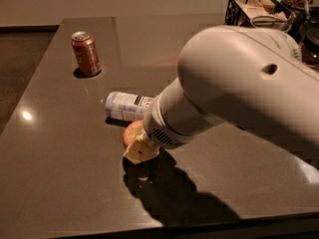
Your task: Move apple near blue plastic bottle
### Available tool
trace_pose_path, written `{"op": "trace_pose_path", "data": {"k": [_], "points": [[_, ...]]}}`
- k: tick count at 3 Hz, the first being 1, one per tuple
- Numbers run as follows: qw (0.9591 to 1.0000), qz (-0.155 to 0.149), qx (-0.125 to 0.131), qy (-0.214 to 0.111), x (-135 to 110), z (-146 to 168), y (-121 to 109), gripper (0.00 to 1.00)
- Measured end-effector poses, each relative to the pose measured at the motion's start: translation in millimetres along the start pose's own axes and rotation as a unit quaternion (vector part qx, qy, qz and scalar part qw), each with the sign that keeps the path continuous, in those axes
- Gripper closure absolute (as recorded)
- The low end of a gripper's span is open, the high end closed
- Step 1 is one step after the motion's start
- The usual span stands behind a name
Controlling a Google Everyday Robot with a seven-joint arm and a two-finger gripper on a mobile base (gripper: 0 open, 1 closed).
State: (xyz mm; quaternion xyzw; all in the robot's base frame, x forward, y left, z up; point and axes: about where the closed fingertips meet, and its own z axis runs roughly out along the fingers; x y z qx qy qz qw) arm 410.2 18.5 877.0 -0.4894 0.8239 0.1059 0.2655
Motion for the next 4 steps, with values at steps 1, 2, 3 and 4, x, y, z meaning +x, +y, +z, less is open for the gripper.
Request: {"op": "trace_pose_path", "data": {"k": [1, 2, 3, 4], "points": [[0.9972, 0.058, 0.043, -0.016, 8.9, -0.9, -9.1, 0.76], [0.9945, 0.068, 0.079, -0.013, 14.5, -2.2, -16.2, 0.53], [0.9939, 0.064, 0.089, -0.006, 19.8, 1.2, -21.5, 0.3], [0.9939, 0.062, 0.091, -0.008, 17.5, -0.3, -21.0, 0.07]]}}
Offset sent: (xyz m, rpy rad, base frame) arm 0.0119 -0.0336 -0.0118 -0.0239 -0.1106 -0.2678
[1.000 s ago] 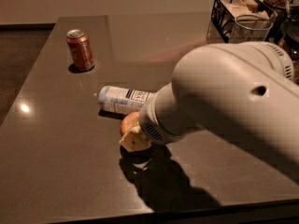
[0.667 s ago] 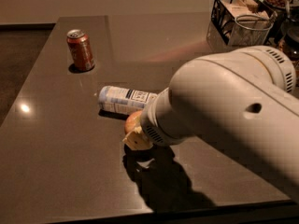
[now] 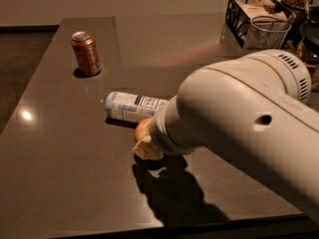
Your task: Move apple near blue plastic bottle
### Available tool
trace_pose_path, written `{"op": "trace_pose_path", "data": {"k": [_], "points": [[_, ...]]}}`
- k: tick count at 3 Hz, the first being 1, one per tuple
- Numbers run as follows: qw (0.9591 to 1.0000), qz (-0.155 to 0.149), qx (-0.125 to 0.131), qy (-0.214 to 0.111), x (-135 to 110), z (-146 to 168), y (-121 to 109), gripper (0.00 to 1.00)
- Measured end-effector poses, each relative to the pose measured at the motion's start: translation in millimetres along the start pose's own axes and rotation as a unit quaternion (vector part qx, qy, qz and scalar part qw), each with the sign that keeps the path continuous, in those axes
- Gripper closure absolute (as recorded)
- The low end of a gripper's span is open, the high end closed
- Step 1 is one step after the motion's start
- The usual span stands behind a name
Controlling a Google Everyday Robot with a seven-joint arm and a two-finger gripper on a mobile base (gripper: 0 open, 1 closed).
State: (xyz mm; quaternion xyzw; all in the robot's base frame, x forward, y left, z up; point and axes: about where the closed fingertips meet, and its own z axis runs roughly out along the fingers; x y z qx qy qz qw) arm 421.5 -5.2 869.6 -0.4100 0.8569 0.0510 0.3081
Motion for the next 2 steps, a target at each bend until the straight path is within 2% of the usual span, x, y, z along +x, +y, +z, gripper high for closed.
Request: {"op": "trace_pose_path", "data": {"k": [1, 2], "points": [[1.0, -0.001, 0.001, -0.001, -1.6, -1.1, 0.5, 0.0], [1.0, -0.001, 0.001, -0.001, -1.7, -1.2, 0.5, 0.0]]}}
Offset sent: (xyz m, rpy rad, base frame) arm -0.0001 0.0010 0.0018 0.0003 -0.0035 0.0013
